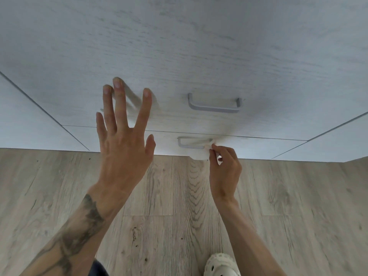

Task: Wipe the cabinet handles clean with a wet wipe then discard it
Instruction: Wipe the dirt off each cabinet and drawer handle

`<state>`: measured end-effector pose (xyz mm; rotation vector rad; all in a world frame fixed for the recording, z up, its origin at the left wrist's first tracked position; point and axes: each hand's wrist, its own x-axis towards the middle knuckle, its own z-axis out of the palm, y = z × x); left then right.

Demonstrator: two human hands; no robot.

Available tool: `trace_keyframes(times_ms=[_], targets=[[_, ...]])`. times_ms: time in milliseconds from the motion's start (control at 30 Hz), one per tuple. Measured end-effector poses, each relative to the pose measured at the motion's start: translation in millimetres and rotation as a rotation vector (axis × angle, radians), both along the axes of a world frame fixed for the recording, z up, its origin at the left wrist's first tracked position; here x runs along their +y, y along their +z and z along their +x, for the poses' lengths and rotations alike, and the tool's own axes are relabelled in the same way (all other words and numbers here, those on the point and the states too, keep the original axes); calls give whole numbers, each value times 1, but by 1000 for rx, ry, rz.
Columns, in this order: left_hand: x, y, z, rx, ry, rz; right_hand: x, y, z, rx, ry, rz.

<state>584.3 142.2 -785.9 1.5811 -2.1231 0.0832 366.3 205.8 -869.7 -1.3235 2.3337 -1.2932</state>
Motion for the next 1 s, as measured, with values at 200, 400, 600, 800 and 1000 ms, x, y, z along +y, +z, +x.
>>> trace_keyframes(times_ms=[200,400,600,800,1000], targets=[[3,3,2,5,-5,-13,7,26,17,42,115,15],[13,23,22,-25,-80,-28,5,88,59,50,215,-56],[16,73,80,-66,-109,-15,-15,182,108,93,332,-210],[15,155,162,-71,-6,-109,-37,281,169,144,456,-323],[8,255,236,-29,114,-269,-62,387,232,167,597,-441]])
